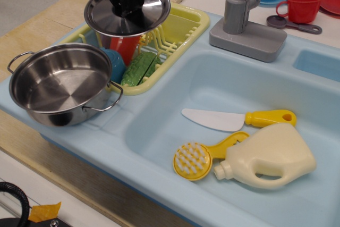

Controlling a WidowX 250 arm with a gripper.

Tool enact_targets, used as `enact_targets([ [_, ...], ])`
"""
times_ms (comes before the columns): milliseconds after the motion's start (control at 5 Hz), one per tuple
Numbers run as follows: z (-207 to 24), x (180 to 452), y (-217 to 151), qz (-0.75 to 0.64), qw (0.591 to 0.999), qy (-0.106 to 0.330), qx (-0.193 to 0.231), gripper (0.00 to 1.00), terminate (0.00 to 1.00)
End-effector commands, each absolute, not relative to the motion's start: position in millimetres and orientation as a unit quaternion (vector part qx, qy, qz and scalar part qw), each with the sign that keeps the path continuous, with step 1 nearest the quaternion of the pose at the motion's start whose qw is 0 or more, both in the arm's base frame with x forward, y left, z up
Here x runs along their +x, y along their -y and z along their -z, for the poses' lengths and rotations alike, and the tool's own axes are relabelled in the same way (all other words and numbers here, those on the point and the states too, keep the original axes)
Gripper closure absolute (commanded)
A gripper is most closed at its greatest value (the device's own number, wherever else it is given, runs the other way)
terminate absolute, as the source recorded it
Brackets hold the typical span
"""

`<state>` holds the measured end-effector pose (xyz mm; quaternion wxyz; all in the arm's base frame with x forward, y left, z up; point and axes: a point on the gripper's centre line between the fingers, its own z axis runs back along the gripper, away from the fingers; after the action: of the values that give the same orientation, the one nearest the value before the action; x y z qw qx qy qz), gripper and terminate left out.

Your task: Take lid off pot or pan

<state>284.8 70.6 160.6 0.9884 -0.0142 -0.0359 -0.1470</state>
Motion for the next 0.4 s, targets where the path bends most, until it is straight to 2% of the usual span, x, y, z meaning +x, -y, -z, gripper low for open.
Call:
enact_targets([
  [0, -156.8, 290.5, -76.8, 0.143, 0.989, 0.037, -0.028, 0.00, 0.00],
  [200, -149.7, 287.2, -79.4, 0.163, 0.985, 0.030, -0.053, 0.00, 0.00],
])
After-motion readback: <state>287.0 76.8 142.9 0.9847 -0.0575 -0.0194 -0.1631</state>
